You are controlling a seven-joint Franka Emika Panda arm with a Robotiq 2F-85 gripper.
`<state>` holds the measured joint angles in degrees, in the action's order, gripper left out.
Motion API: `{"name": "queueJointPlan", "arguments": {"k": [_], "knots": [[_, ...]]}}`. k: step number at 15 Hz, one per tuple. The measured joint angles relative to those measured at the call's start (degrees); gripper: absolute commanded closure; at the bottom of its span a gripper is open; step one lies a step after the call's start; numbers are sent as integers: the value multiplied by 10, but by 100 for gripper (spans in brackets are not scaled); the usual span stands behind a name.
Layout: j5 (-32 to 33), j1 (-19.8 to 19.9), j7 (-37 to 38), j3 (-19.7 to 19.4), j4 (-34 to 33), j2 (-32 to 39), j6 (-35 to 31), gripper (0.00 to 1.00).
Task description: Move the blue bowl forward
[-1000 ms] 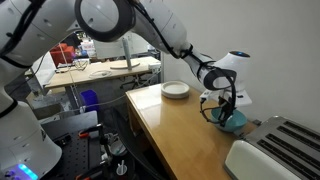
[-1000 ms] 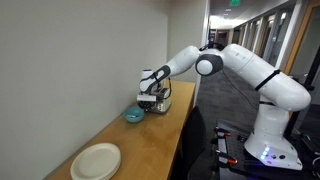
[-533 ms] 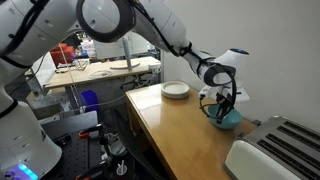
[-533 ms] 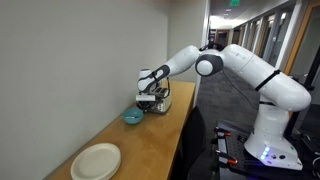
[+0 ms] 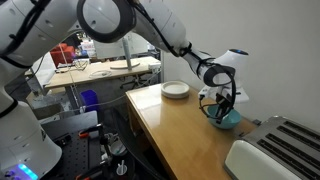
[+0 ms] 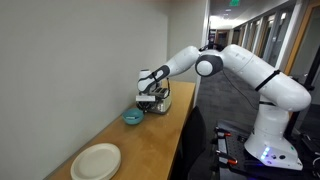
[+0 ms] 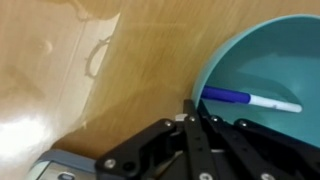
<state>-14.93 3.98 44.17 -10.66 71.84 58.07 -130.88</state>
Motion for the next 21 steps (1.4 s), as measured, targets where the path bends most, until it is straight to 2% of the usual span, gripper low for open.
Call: {"name": "queueJointPlan", "arguments": {"k": [5,10,14,21], "knots": [[4,-33,4,2,1,4,-14,99],[4,-77,30,3,40,-4,-90,99],[-3,-87,58,3,126,-45,-150,99],[2,-92,57,-6,314,-166,-154,99]]}}
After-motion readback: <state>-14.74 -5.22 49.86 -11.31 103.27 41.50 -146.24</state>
